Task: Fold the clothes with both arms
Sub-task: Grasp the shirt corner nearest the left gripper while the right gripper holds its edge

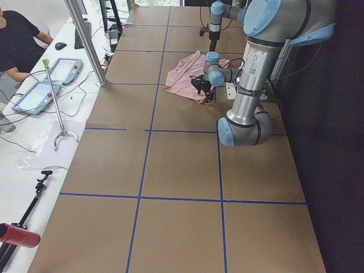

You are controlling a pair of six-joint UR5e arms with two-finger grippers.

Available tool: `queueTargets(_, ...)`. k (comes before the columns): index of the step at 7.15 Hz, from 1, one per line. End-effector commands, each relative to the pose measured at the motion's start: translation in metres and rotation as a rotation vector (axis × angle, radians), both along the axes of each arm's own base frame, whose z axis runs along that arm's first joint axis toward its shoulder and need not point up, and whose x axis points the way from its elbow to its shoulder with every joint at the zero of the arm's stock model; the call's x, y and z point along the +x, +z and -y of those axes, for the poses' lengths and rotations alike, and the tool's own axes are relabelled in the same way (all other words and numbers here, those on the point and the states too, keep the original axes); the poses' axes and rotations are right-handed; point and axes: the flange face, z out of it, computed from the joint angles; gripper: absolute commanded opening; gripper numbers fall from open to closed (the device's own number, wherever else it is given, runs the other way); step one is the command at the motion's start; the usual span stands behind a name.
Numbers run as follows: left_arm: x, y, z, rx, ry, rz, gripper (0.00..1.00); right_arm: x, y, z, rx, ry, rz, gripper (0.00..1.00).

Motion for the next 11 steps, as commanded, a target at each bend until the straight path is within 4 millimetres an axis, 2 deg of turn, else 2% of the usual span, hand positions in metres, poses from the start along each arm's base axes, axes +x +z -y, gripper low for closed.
queueTargets(1, -0.001, 0.003, 0.003, 0.004, -0.016, 0.008, 0.90, 0.001, 0.000, 0.003, 0.002, 0.006, 0.001, 1.00)
queueTargets(3, -0.003, -0.001, 0.002, 0.009, -0.014, 0.000, 0.86, 0.002, -0.001, 0.004, 0.002, 0.007, 0.002, 1.00)
queueTargets(4, -0.003, 0.000, 0.002, 0.008, -0.014, 0.001, 0.81, 0.002, -0.001, 0.004, 0.002, 0.007, 0.002, 1.00)
queueTargets(5, -0.004, -0.001, 0.002, 0.007, -0.018, -0.001, 0.67, 0.002, -0.002, 0.004, 0.002, 0.006, 0.004, 1.00)
queueTargets(6, -0.004, 0.000, 0.002, 0.005, -0.019, 0.001, 0.41, 0.002, -0.002, 0.004, 0.002, 0.006, 0.005, 1.00)
queueTargets(7, -0.004, -0.001, 0.002, 0.012, -0.015, 0.000, 0.00, 0.002, -0.005, 0.004, 0.002, 0.009, 0.011, 1.00)
queueTargets(11, -0.017, -0.011, 0.014, 0.044, -0.002, -0.015, 0.00, 0.003, -0.007, 0.006, 0.003, 0.016, 0.014, 1.00)
